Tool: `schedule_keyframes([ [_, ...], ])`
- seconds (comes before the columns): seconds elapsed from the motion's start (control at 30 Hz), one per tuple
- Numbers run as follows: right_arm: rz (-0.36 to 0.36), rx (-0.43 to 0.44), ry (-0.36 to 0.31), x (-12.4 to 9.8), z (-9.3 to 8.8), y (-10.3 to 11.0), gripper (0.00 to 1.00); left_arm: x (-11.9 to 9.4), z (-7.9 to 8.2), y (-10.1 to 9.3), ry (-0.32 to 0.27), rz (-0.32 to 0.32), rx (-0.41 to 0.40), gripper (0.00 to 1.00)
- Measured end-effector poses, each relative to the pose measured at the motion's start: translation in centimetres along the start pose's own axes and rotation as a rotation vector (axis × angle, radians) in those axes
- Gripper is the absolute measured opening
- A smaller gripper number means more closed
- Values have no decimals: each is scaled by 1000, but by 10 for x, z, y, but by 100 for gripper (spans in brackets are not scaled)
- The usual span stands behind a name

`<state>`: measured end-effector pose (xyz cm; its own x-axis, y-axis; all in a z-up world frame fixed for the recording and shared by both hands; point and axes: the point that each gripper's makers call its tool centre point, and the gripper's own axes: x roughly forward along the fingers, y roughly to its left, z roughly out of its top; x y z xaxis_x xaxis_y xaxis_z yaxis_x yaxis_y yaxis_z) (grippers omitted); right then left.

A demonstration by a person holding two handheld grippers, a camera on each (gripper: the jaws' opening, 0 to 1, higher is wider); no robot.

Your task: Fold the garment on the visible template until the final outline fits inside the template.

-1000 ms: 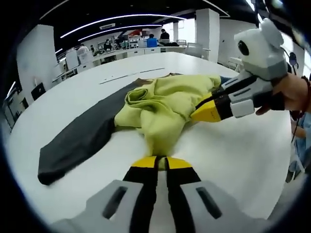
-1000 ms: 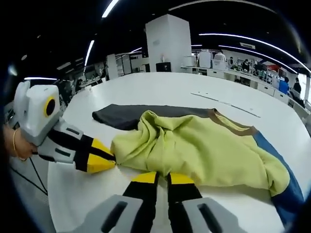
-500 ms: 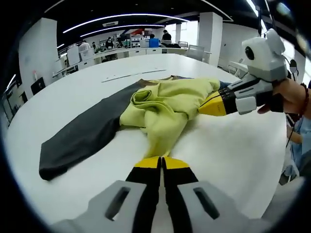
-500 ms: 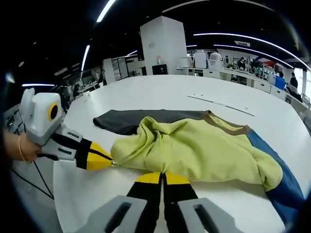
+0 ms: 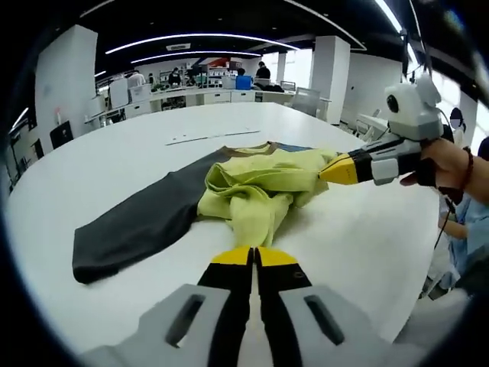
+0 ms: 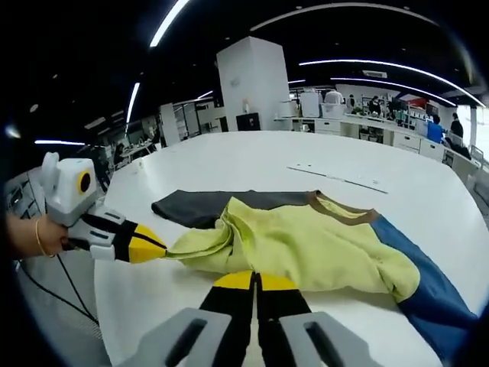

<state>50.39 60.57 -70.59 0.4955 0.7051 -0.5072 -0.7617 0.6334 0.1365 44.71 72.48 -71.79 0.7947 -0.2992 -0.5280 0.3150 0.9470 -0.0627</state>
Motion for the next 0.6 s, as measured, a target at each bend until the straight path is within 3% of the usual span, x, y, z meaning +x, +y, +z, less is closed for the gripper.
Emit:
schedule_keyframes([
  [0.17, -18, 12, -17, -17, 4, -9, 0, -9, 10, 3, -29, 2, 1, 0],
  [0.6, -72, 40, -41, -63, -3, -26, 0, -32, 19, 15, -73, 28, -30, 0],
])
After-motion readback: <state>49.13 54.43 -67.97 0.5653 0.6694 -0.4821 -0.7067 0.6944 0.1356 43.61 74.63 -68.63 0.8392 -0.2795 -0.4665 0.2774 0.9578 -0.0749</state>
